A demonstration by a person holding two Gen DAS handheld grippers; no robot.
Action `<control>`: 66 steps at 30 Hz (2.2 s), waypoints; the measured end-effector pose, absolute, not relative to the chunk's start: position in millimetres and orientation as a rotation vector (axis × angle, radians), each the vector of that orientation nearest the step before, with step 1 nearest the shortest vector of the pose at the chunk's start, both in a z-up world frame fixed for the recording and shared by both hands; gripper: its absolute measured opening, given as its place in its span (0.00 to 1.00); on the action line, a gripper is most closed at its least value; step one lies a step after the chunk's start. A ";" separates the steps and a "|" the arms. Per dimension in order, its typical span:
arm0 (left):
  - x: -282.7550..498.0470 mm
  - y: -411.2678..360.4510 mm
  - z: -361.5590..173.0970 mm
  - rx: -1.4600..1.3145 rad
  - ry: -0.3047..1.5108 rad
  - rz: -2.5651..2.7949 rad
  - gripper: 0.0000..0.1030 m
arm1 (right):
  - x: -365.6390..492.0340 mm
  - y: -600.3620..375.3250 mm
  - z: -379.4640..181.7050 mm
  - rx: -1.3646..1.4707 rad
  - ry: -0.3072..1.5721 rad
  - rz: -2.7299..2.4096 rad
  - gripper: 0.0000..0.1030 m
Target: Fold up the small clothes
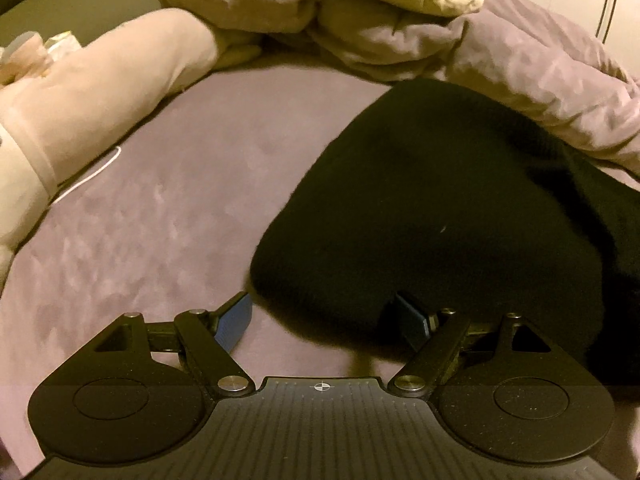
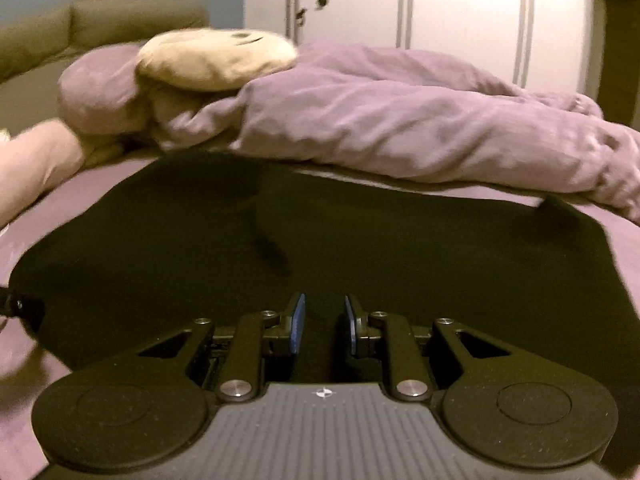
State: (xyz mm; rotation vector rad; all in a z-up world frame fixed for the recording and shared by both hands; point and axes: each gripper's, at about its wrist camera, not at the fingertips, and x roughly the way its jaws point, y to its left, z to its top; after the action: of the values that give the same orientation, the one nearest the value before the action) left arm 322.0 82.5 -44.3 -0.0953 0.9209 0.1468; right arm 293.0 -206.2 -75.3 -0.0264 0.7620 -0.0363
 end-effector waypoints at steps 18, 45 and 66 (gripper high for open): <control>335.8 26.9 -27.9 -0.040 0.855 0.063 0.81 | 269.6 -264.5 -66.7 0.157 0.710 -0.125 0.18; 319.8 88.5 -50.3 -0.298 0.969 0.119 0.82 | 99.9 -467.5 -111.2 1.096 0.529 -0.430 0.46; 334.3 95.8 -46.9 -0.197 0.910 0.204 0.82 | 151.6 -438.2 -89.1 0.641 0.655 -0.523 0.34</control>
State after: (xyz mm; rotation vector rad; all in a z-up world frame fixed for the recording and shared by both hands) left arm 334.3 95.8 -46.9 -0.1973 0.9098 0.2042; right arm 151.6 -438.2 -89.1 0.6413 0.6551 -0.5232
